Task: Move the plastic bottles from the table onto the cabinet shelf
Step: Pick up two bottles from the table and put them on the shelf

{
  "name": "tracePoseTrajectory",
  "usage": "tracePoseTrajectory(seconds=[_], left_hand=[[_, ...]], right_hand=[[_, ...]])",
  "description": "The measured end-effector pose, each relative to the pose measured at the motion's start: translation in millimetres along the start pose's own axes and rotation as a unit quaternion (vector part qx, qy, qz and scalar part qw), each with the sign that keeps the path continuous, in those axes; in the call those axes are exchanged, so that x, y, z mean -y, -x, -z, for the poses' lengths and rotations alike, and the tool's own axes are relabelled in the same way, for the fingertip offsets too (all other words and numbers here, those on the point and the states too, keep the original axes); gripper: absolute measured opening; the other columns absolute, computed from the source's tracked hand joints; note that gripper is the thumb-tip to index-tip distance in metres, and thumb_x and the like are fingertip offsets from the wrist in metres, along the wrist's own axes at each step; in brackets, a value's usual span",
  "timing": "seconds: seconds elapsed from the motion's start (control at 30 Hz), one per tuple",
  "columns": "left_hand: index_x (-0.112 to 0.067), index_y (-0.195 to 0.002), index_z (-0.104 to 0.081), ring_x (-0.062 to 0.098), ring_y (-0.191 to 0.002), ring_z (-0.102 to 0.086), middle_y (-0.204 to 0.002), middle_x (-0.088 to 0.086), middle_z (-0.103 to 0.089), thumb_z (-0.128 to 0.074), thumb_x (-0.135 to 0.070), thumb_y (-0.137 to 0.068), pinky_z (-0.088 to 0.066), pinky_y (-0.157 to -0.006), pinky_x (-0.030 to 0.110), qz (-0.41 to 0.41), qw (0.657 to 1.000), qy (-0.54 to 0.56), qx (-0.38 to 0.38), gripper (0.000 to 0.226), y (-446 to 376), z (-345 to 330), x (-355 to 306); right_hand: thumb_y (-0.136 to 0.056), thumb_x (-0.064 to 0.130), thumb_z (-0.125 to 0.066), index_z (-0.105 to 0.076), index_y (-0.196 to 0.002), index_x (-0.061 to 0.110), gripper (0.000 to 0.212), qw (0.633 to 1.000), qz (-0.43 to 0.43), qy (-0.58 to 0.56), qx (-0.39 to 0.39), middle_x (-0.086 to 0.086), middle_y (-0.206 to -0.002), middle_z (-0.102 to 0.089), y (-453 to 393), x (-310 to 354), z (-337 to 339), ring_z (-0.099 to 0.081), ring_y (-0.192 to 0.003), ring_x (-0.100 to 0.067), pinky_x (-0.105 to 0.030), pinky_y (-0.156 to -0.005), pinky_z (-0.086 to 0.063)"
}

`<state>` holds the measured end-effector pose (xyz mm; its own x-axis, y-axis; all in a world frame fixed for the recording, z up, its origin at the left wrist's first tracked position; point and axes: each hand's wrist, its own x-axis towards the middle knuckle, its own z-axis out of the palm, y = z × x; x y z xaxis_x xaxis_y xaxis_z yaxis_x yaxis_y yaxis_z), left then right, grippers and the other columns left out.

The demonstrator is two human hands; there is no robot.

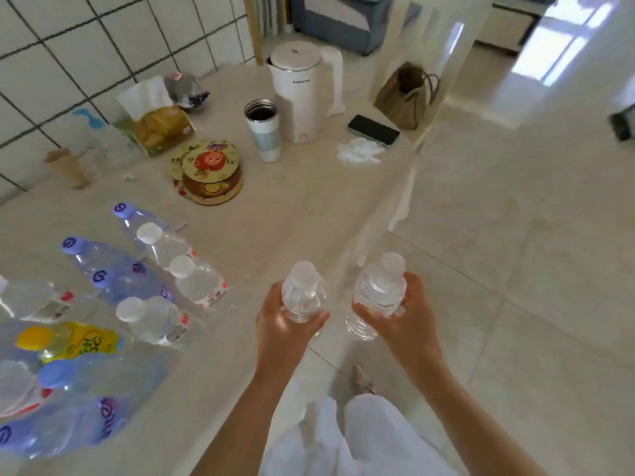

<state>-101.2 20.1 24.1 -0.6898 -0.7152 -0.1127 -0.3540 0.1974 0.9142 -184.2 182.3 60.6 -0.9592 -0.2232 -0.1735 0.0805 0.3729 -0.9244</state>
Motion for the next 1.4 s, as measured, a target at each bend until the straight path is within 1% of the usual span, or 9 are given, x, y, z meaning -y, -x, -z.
tracePoseTrajectory(seconds=[0.1, 0.2, 0.37, 0.57, 0.67, 0.77, 0.93, 1.1, 1.4], left_hand=[[-0.032, -0.102, -0.059, 0.015, -0.084, -0.068, -0.091, -0.009, -0.07, -0.083, -0.047, -0.051, -0.058, -0.076, 0.041, -0.053, 0.997, -0.007, 0.063, 0.058, 8.0, -14.2, -2.7], [-0.023, -0.102, -0.059, 0.013, -0.082, -0.066, -0.09, -0.007, -0.068, -0.082, -0.051, -0.054, -0.055, -0.072, 0.031, -0.093, 0.985, -0.027, 0.142, 0.061, 18.1, -37.2, -12.6], [-0.026, -0.098, -0.055, 0.003, -0.08, -0.064, -0.09, -0.005, -0.068, -0.093, -0.024, -0.057, -0.046, -0.066, 0.01, -0.11, 0.959, -0.05, 0.258, 0.056, 42.1, -82.4, -33.4], [-0.033, -0.101, -0.057, 0.014, -0.088, -0.067, -0.096, -0.007, -0.069, -0.093, -0.018, -0.058, -0.054, -0.074, 0.026, -0.138, 0.911, -0.07, 0.383, 0.058, 102.7, -152.2, -57.5], [-0.024, -0.108, -0.059, 0.013, -0.089, -0.066, -0.098, -0.007, -0.069, -0.093, -0.019, -0.059, -0.052, -0.073, 0.021, -0.165, 0.88, -0.072, 0.439, 0.06, 148.4, -187.2, -66.8], [-0.029, -0.107, -0.056, 0.006, -0.089, -0.066, -0.095, -0.014, -0.068, -0.092, -0.017, -0.06, -0.049, -0.069, 0.01, -0.195, 0.849, -0.078, 0.485, 0.061, 207.5, -222.3, -75.1], [-0.031, -0.115, -0.057, 0.016, -0.095, -0.068, -0.101, -0.009, -0.071, -0.093, -0.02, -0.061, -0.056, -0.084, 0.036, -0.178, 0.813, -0.09, 0.547, 0.066, 309.2, -277.5, -80.1], [-0.034, -0.11, -0.057, 0.009, -0.092, -0.067, -0.098, -0.012, -0.07, -0.092, -0.018, -0.061, -0.053, -0.078, 0.025, -0.181, 0.766, -0.099, 0.609, 0.063, 408.4, -328.1, -96.1], [-0.027, -0.099, -0.059, 0.013, -0.079, -0.067, -0.09, -0.006, -0.07, -0.092, -0.01, -0.059, -0.054, -0.066, 0.019, -0.224, 0.682, -0.11, 0.687, 0.055, 533.8, -419.7, -122.5]], right_hand=[[-0.059, 0.024, -0.091, -0.049, -0.111, 0.033, 0.067, 0.997, -0.025, -0.017, -0.069, 0.021, -0.096, -0.063, 23.2, -13.6, 19.7, -0.062, -0.093, 0.002, -0.031, -0.08, -0.056], [-0.059, 0.023, -0.091, -0.047, -0.107, 0.038, 0.067, 0.989, -0.046, -0.032, -0.136, 0.02, -0.098, -0.062, 43.4, -25.8, 44.0, -0.062, -0.096, 0.001, -0.024, -0.077, -0.055], [-0.059, 0.025, -0.091, -0.048, -0.112, 0.028, 0.068, 0.969, -0.076, -0.052, -0.229, 0.013, -0.103, -0.062, 78.3, -50.8, 87.7, -0.063, -0.099, -0.006, -0.032, -0.081, -0.057], [-0.059, 0.031, -0.09, -0.048, -0.115, 0.025, 0.071, 0.926, -0.118, -0.073, -0.351, 0.013, -0.103, -0.063, 140.4, -85.8, 152.4, -0.065, -0.097, -0.009, -0.04, -0.082, -0.058], [-0.059, 0.031, -0.09, -0.048, -0.117, 0.025, 0.072, 0.897, -0.142, -0.092, -0.408, 0.012, -0.105, -0.063, 179.5, -105.6, 189.1, -0.065, -0.098, -0.01, -0.04, -0.082, -0.059], [-0.058, 0.035, -0.089, -0.049, -0.118, 0.028, 0.073, 0.867, -0.162, -0.114, -0.457, 0.013, -0.109, -0.063, 226.2, -128.6, 229.7, -0.065, -0.1, -0.011, -0.038, -0.084, -0.059], [-0.06, 0.03, -0.089, -0.049, -0.117, 0.028, 0.07, 0.829, -0.179, -0.121, -0.515, 0.015, -0.107, -0.062, 299.7, -163.8, 294.9, -0.064, -0.099, -0.006, -0.028, -0.082, -0.058], [-0.061, 0.031, -0.089, -0.045, -0.105, 0.044, 0.064, 0.788, -0.199, -0.119, -0.57, 0.014, -0.104, -0.06, 361.0, -195.4, 352.2, -0.063, -0.096, -0.008, -0.018, -0.073, -0.055], [-0.059, 0.034, -0.09, -0.049, -0.119, 0.028, 0.072, 0.693, -0.261, -0.123, -0.66, 0.01, -0.105, -0.062, 421.5, -248.0, 439.6, -0.061, -0.094, -0.005, -0.011, -0.067, -0.048]])
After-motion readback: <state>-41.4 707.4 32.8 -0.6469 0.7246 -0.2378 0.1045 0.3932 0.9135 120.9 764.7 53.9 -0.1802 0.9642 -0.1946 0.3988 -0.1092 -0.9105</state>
